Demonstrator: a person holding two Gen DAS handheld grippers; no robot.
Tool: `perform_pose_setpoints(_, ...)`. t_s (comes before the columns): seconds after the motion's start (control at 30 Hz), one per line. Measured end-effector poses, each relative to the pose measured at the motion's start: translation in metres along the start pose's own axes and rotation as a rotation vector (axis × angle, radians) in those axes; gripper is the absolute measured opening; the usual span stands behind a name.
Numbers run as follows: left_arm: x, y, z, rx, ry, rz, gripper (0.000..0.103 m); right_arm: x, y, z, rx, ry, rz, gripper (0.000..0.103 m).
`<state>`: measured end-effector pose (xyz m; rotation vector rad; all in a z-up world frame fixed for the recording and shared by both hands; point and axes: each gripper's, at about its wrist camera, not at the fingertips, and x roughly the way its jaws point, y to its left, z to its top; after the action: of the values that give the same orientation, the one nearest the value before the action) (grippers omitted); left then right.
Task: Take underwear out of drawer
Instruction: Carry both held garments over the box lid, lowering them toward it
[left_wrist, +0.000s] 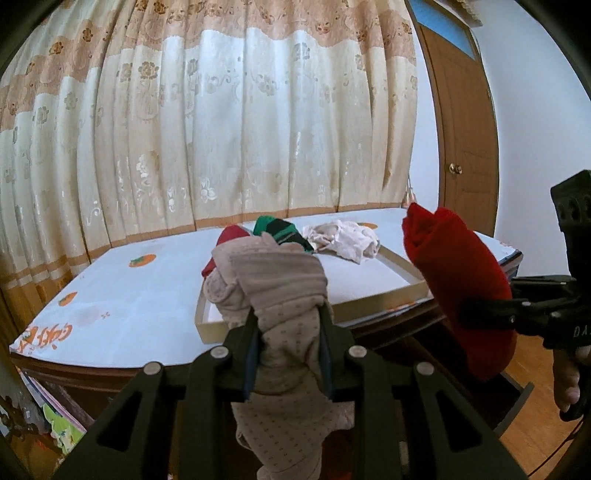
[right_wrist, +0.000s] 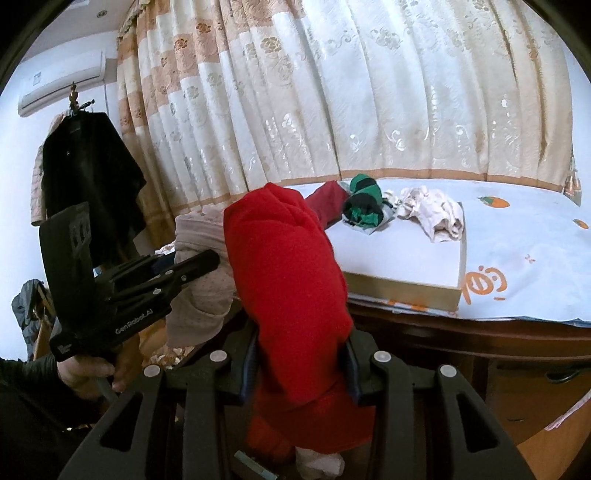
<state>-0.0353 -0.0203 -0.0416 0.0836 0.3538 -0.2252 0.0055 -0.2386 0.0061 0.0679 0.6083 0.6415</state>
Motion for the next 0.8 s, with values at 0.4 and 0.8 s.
perform_pose_setpoints(0.4,0.012,-0.001,0.019,0.035,-0.036,-0.001,0.025,-0.003,-0.005,0.019,-0.002,-0.015,-0.012,0.040)
perform_pose_setpoints(0.8,0.041,0.010,0.063,0.011,-0.017,-0.047,0.025,-0.006,-0.020,0.070,-0.014,-0.024,-0.036,0.040)
